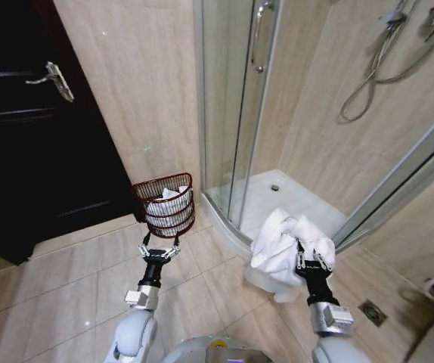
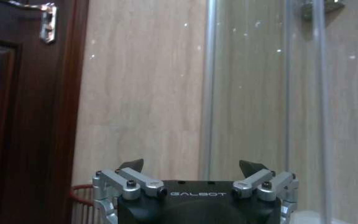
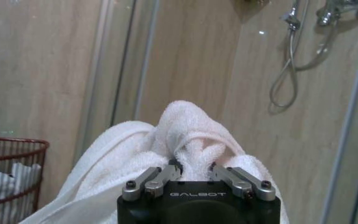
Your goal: Discard the used towel into the hamper.
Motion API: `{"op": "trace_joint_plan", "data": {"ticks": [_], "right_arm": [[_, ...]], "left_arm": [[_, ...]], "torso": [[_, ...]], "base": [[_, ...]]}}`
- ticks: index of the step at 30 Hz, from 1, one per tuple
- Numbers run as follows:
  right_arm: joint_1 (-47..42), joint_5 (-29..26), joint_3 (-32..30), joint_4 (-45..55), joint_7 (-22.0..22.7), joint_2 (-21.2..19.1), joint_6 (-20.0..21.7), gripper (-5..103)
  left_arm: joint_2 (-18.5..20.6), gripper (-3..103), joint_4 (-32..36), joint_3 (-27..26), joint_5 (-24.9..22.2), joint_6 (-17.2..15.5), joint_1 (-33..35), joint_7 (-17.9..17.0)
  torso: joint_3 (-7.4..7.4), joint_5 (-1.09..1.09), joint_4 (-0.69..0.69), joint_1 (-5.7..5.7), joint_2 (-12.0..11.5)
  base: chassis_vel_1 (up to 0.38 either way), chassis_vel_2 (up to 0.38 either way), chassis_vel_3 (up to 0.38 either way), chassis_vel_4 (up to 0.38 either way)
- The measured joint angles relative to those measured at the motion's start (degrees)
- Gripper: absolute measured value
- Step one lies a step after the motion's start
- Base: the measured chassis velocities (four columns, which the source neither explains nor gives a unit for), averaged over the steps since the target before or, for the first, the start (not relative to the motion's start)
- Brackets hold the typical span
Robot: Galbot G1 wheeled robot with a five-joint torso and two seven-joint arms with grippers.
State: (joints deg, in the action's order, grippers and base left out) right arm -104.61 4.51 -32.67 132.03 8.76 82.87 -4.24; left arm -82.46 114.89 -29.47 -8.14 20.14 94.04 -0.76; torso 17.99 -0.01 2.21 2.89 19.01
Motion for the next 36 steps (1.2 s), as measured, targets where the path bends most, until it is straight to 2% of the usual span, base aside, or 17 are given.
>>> {"op": "trace_joint_plan", "data": {"ticks": [13, 25, 33, 36], "right_arm": [[1.54, 0.59, 1.76, 0.25, -0.06, -0.48, 0.94, 17], [1.93, -0.54, 2.1, -0.4, -1.94, -0.2, -0.56, 17], [1.72, -0.2, 2.17, -1.02, -1.42, -0.13, -1.08, 17], [1.72, 0.58, 2.19, -1.23, -1.09, -0.11, -1.08, 17]], "left_arm": [[-0.17, 100, 0.44, -0.63, -0.46, -0.84, 0.09, -0.1], [0.07, 100, -0.21, -0.83, -0.99, -0.4, 0.13, 0.1], [0.15, 100, -0.79, -0.81, -1.22, 0.82, 0.26, 0.22], [0.23, 100, -1.54, -0.85, -1.31, 2.72, -0.14, 0.06]], "torso": [[0.0, 0.01, 0.0, 0.0, 0.0], [0.0, 0.02, -0.01, 0.0, 0.0], [0.0, 0.01, 0.0, 0.0, 0.0], [0.0, 0.0, 0.01, 0.0, 0.0]], "base": [[0.122, 0.138, -0.088, -0.094], [0.093, 0.088, 0.044, 0.047], [0.114, 0.1, 0.125, 0.126], [0.112, 0.123, 0.11, 0.093]]}}
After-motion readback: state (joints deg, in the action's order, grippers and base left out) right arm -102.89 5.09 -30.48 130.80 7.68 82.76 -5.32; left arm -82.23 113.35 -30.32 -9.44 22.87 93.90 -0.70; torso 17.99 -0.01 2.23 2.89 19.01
